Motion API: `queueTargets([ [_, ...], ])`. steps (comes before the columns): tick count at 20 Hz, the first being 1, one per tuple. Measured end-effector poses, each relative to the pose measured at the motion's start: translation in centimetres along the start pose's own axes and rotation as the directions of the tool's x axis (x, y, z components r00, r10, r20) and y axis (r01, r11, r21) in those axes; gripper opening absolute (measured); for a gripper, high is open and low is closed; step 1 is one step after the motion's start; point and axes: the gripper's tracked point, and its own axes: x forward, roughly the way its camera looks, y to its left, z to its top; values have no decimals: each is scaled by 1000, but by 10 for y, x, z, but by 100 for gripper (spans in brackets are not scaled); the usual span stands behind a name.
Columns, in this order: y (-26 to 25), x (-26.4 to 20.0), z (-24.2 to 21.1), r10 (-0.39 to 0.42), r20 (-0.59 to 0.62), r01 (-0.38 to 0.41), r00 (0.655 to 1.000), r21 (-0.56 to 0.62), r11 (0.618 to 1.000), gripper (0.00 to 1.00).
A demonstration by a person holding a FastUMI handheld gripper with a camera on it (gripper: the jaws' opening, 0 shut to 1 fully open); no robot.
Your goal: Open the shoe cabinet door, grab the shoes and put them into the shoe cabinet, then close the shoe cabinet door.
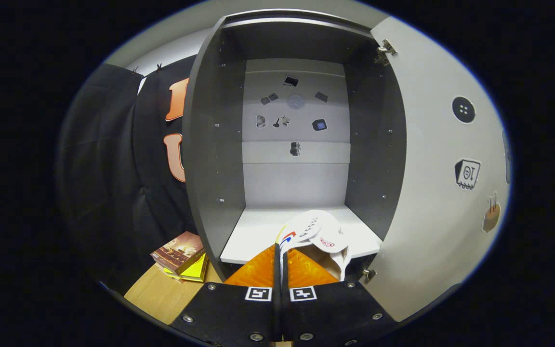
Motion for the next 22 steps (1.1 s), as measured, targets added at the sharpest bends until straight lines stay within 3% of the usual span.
queueTargets([
  [10,7,127,6,44,-41,-46,998,-49,998,0],
  [17,4,172,-6,27,-77,-30,997,-32,999,0],
  [22,17,184,-19,65,-114,-65,991,5,998,0],
])
